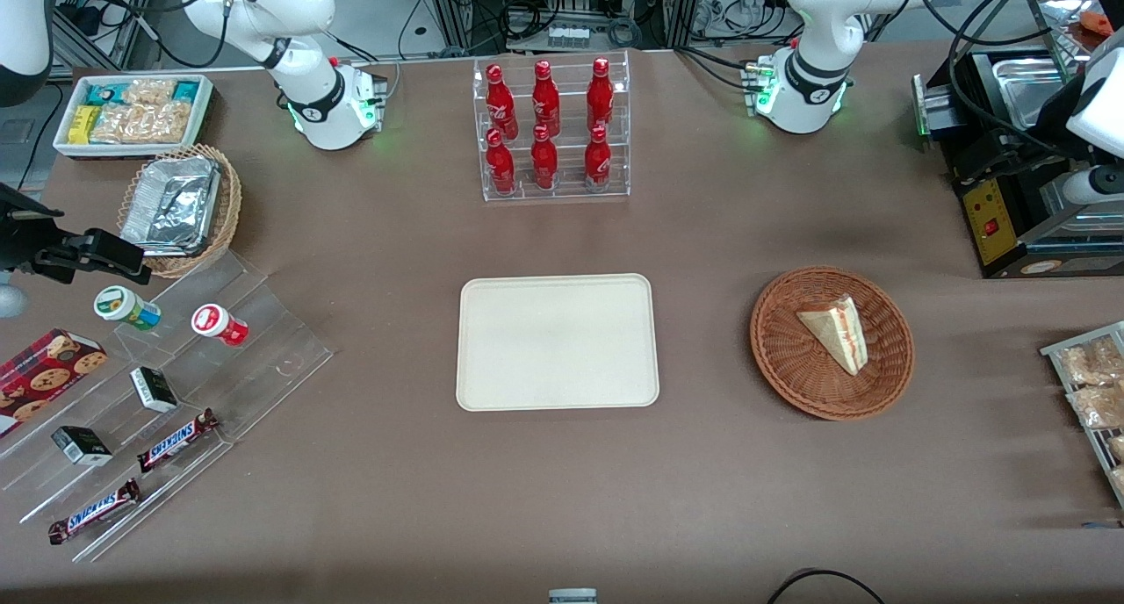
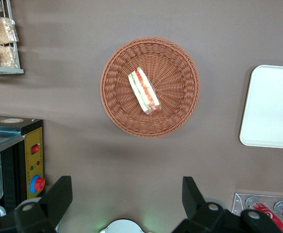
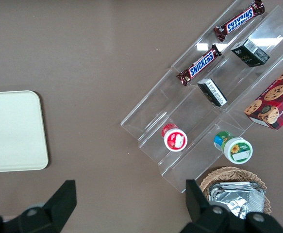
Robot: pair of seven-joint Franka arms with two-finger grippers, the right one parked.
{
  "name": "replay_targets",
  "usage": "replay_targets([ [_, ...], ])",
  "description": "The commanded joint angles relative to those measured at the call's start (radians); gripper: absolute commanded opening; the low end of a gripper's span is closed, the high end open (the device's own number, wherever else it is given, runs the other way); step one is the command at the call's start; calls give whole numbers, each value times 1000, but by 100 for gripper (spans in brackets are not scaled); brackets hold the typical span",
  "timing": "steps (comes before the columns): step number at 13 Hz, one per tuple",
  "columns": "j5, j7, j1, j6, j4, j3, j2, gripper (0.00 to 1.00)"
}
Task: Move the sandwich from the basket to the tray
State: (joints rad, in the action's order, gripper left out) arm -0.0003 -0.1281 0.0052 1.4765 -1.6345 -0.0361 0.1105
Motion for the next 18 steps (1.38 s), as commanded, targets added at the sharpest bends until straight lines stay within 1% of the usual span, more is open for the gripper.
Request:
replay_targets([
  [1,13,10,9,10,-8,-5,4,100],
  [4,17,-22,7,13,-30,-5,6,100],
  [6,16,-33,9,18,-86,-5,14,100],
  [7,13,-34,10,56,-137,-1,24,100],
  [10,17,-44,12,263,-332,-1,58,100],
  [16,17,-241,10,571,-551,-2,40,100],
  [18,17,-303,6,632,-577,-7,14,100],
])
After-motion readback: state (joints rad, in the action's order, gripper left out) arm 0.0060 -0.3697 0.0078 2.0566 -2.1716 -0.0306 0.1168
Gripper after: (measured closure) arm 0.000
